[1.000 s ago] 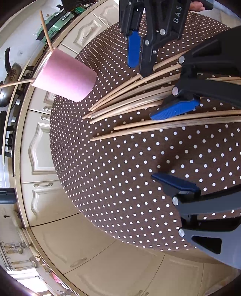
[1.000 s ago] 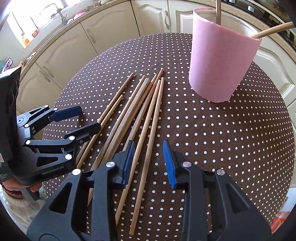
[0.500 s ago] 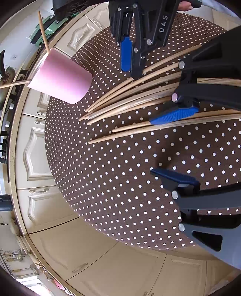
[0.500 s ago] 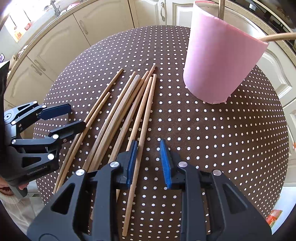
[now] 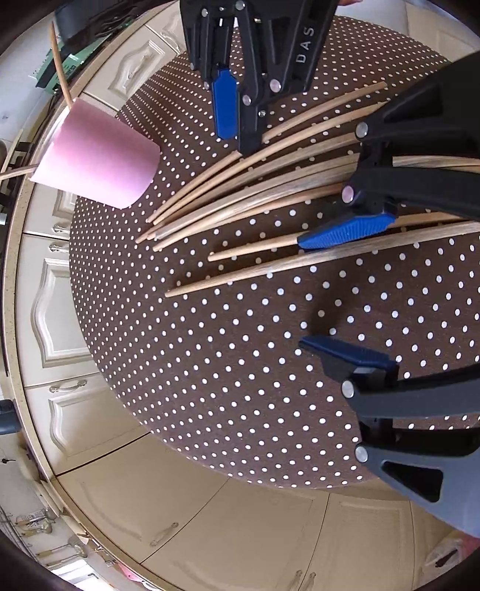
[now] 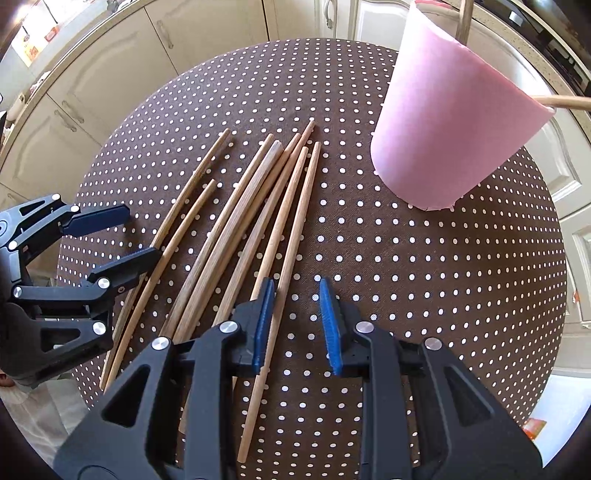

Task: Organize utensils
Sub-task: 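Close the left gripper on another chopstick while the right gripper hovers over the pile, then close the right gripper on a chopstick beside the left gripper, then lift both held chopsticks upright off the pile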

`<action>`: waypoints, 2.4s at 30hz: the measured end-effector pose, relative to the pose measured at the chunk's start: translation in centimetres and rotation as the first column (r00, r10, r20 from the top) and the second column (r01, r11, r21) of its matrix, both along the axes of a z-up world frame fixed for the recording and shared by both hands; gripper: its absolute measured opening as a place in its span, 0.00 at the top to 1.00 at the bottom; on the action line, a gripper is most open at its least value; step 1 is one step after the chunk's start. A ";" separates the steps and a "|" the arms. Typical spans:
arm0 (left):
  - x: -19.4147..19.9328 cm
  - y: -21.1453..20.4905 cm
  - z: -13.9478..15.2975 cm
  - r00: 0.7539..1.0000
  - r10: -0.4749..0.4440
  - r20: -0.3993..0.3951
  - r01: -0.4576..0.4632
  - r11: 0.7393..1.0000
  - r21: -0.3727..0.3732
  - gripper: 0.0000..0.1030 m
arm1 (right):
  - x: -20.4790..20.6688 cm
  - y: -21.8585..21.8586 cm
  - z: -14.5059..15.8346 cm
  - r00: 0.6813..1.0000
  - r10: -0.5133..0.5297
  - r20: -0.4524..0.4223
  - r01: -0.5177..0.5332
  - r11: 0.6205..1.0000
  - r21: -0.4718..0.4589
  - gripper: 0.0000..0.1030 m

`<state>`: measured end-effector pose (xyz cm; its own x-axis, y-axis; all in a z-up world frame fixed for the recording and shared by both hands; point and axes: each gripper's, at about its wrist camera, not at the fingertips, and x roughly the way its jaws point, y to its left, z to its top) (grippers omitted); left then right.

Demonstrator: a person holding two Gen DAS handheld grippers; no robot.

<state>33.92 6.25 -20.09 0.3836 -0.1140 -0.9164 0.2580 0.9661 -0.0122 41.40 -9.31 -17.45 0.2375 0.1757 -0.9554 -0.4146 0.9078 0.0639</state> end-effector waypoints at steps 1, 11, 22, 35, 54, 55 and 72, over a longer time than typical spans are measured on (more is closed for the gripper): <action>0.0 -0.2 0.0 1.000 0.000 -0.001 0.000 1.000 0.008 0.52 | 0.2 0.2 0.0 1.000 0.004 -0.005 -0.004 1.000 -0.007 0.75; 0.5 -1.8 0.0 1.000 -0.003 0.009 0.003 1.000 0.021 0.72 | 1.1 2.6 -0.5 0.998 0.043 -0.048 -0.047 0.995 -0.088 0.75; 1.1 -1.9 -0.1 1.000 0.023 0.009 -0.023 1.000 -0.015 0.93 | 1.5 3.7 -0.4 0.996 0.057 -0.068 -0.063 0.993 -0.104 0.84; 0.8 -1.4 -0.2 0.999 0.031 0.023 -0.031 0.999 -0.027 0.94 | 0.6 4.4 0.3 0.995 0.071 -0.073 -0.078 0.993 -0.092 0.92; 0.8 -1.6 -0.1 0.998 0.038 0.042 -0.036 0.998 -0.056 0.94 | -0.5 1.7 0.0 0.995 0.095 -0.009 -0.095 0.995 -0.026 0.94; 0.8 -1.6 -0.1 0.998 0.038 0.041 -0.035 0.997 -0.062 0.94 | -0.7 1.5 0.1 0.996 0.094 0.001 -0.094 0.995 -0.021 0.94; 0.6 -3.7 2.3 0.994 0.001 0.112 0.012 0.994 -0.111 0.94 | -2.9 -2.4 2.0 0.995 0.049 0.091 -0.061 0.989 0.134 0.94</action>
<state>34.48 2.58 -17.78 0.4821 -0.2152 -0.8493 0.2689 0.9589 -0.0903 38.48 -11.69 -15.43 0.3056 0.3181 -0.8974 -0.4733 0.8686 0.1468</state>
